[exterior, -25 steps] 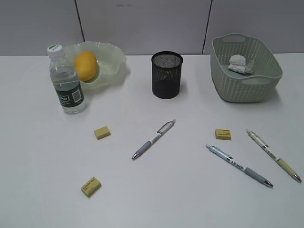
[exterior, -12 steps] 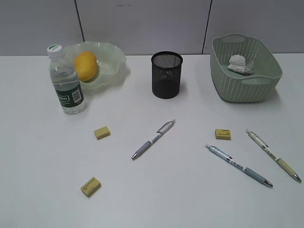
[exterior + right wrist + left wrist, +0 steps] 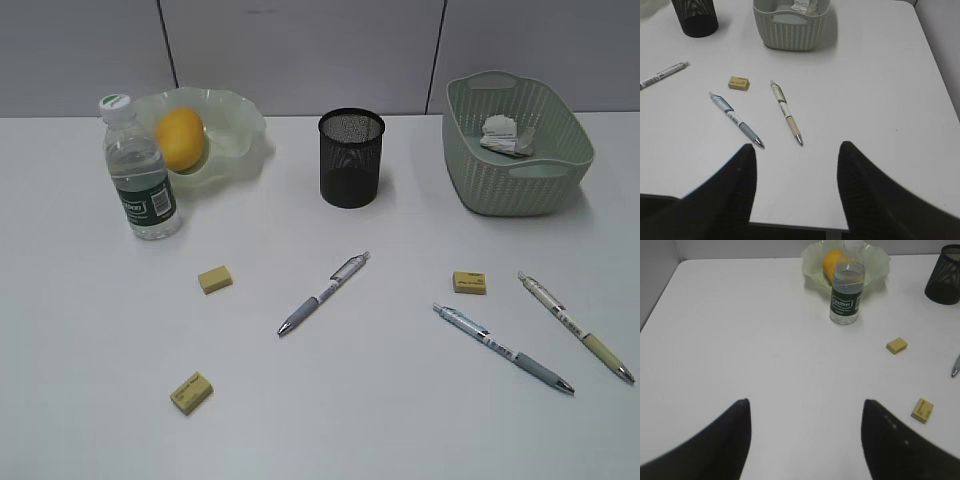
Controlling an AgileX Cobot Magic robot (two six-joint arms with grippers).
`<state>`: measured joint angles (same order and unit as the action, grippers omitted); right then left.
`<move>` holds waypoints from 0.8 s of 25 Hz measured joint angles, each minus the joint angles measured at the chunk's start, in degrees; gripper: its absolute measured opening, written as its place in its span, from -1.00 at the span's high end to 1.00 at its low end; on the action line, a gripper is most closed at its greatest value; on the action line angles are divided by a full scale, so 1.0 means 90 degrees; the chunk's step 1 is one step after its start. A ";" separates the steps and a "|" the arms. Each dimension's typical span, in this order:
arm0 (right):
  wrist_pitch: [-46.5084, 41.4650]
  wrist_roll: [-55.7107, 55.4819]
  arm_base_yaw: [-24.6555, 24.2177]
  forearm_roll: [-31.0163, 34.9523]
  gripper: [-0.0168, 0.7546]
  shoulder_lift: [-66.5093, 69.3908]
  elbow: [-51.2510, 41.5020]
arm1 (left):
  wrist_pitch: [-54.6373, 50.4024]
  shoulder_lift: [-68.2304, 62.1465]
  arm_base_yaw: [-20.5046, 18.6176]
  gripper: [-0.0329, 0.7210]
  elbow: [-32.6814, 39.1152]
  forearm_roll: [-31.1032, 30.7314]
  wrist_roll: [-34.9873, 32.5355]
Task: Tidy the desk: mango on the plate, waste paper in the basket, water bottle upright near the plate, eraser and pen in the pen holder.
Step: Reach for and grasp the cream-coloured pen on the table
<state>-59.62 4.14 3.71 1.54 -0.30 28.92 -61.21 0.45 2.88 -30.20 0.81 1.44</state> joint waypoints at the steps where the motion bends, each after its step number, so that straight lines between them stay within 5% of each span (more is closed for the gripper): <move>1: 0.0000 0.0000 0.0000 -0.0020 -0.14 0.0100 0.0007 | 0.0000 0.0000 0.0000 -0.42 0.0000 0.0000 0.0000; 10: 0.0083 0.0000 0.0000 -0.0092 -0.14 0.2725 0.0612 | 0.0000 0.0000 0.0005 -0.28 0.0000 0.0000 0.0000; 20: 0.0165 0.0000 0.0000 -0.0094 -0.14 0.6717 0.2679 | 0.0000 0.0000 0.0005 -0.14 0.0000 0.0000 0.0000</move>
<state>-58.13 4.14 3.71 0.70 60.16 53.03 -61.21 0.45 2.93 -30.20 0.81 1.44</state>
